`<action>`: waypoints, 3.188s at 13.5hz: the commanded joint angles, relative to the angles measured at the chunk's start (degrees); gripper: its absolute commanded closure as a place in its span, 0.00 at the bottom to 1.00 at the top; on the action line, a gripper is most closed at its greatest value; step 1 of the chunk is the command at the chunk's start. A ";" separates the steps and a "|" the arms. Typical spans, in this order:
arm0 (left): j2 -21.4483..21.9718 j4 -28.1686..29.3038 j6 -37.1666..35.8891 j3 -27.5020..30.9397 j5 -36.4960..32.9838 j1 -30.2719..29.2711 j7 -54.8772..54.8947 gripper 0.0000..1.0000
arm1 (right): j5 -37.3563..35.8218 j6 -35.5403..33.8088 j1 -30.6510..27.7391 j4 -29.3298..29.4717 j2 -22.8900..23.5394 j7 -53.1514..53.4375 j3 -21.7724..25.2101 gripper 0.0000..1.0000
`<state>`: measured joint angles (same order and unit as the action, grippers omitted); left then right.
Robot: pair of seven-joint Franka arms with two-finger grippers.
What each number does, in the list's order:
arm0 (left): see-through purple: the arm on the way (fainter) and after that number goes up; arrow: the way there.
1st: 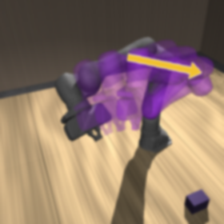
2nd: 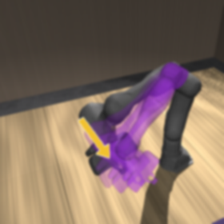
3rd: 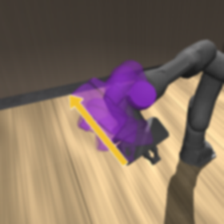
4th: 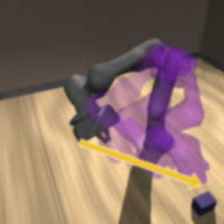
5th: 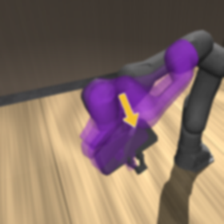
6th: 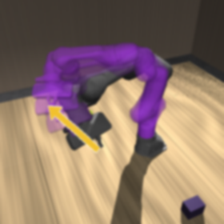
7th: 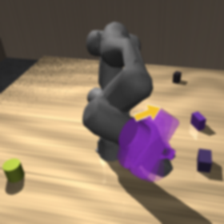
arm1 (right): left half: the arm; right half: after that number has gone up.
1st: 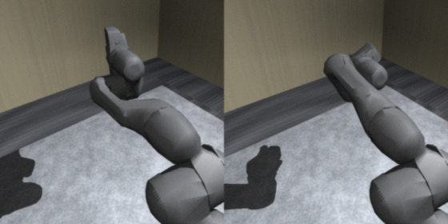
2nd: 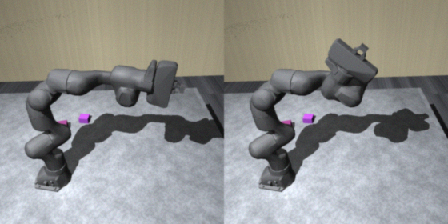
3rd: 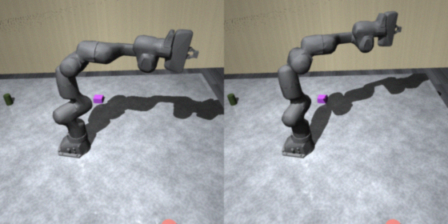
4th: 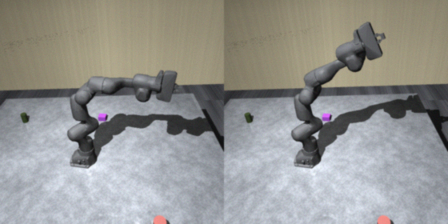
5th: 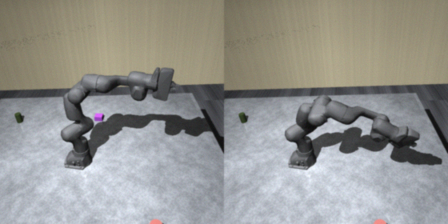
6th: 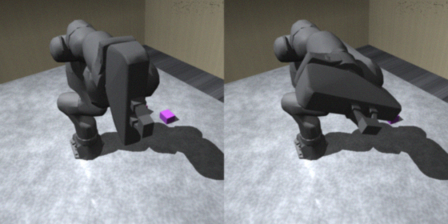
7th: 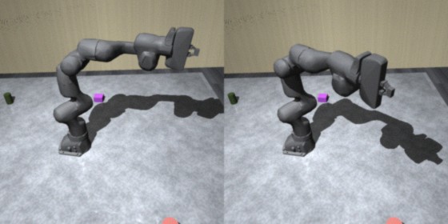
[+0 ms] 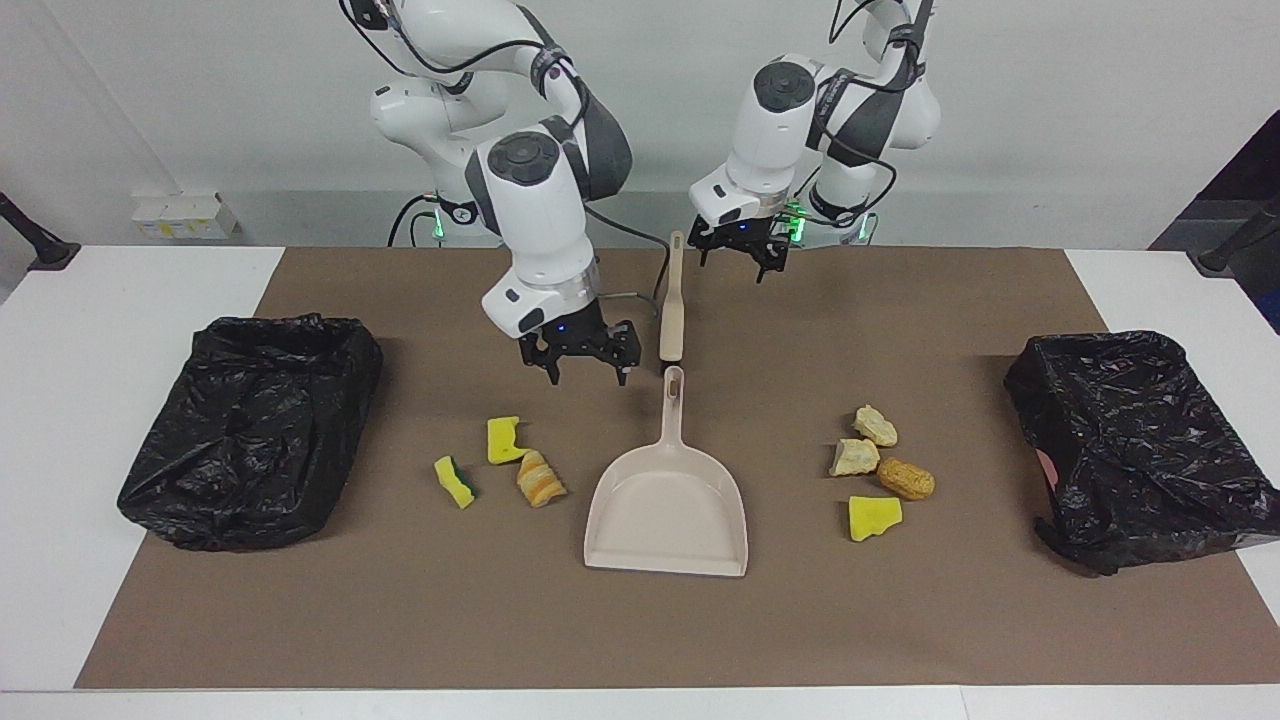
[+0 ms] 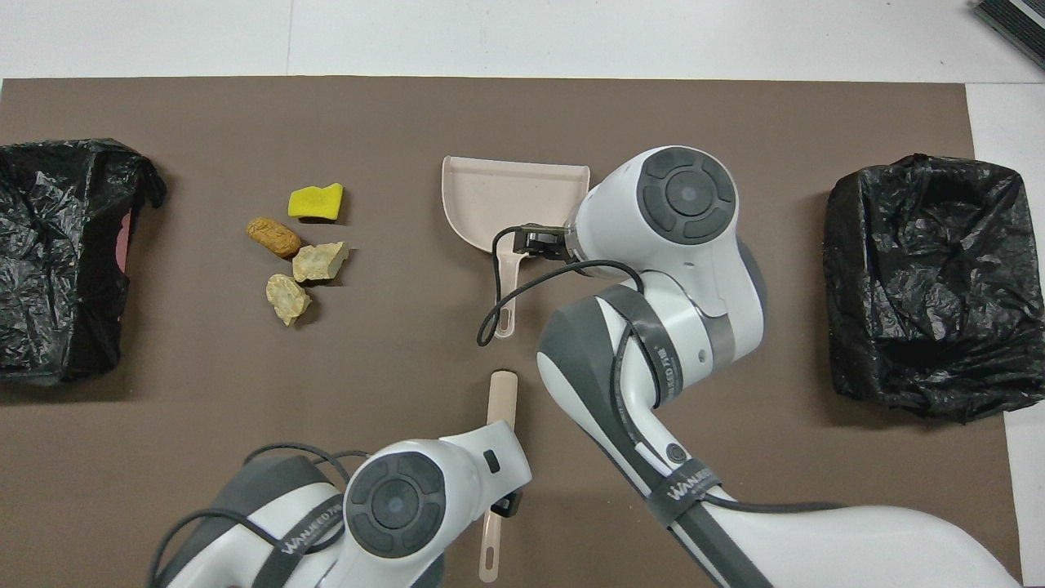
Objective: Sweep and dump trash in bin
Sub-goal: 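Grasp the dustpan handle with the right gripper while the left gripper grasps the brush, then place the dustpan beside the trash pile while the left gripper lifts the brush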
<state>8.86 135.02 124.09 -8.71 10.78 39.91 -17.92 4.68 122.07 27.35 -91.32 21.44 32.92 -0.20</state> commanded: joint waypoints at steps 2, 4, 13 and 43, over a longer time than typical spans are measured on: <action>1.33 4.29 3.87 1.24 2.83 6.83 -4.65 0.00 | -1.33 2.92 3.06 5.52 7.63 3.90 0.46 0.00; 0.63 5.86 6.06 1.24 3.19 9.74 -6.25 0.00 | -2.56 2.39 2.89 7.38 9.84 3.03 0.11 0.00; -1.48 6.05 6.60 1.42 3.19 10.54 -6.95 0.37 | -1.78 -4.72 4.73 6.60 10.21 0.65 0.02 0.05; -11.22 -12.32 -5.62 2.12 -13.77 -45.00 10.25 1.00 | -2.04 -18.19 1.22 -7.64 -7.37 -68.08 0.11 1.00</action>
<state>-1.54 123.87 118.05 -5.81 -2.22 -2.85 -12.94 3.15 102.83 29.18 -96.70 16.29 -33.20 0.28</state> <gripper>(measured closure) 0.727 0.678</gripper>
